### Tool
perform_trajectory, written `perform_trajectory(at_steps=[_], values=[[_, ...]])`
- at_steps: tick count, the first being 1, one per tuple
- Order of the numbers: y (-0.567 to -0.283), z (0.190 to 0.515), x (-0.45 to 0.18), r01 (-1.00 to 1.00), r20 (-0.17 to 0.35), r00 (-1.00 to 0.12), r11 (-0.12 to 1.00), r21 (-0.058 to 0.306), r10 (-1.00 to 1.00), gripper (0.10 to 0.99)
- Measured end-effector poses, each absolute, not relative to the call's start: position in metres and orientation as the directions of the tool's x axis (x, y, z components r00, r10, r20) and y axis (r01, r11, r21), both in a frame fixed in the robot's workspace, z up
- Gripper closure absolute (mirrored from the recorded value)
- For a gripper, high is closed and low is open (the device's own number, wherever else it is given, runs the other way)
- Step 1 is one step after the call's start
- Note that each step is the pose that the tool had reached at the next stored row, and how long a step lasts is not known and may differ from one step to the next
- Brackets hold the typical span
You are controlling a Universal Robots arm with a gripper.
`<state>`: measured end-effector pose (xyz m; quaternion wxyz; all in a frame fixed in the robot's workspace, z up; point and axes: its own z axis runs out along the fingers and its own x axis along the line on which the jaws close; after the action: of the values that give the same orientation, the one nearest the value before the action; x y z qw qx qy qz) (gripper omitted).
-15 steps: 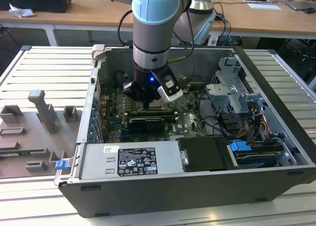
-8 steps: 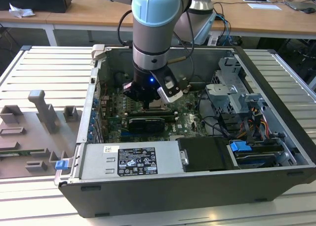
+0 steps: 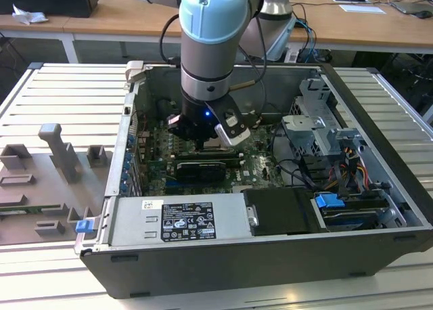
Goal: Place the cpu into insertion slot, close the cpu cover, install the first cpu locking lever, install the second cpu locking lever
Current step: 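Install the second cpu locking lever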
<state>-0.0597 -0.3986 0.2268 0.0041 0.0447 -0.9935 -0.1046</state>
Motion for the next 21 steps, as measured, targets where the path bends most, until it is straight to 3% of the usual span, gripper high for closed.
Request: perform_trajectory(at_steps=[15, 21], values=[[-0.399, 0.21, -0.067, -0.088, -0.004, -0.996, 0.97, 0.227, -0.09, 0.98], [-0.399, 0.208, -0.069, -0.088, -0.007, -0.996, 0.964, 0.252, -0.089, 0.98]])
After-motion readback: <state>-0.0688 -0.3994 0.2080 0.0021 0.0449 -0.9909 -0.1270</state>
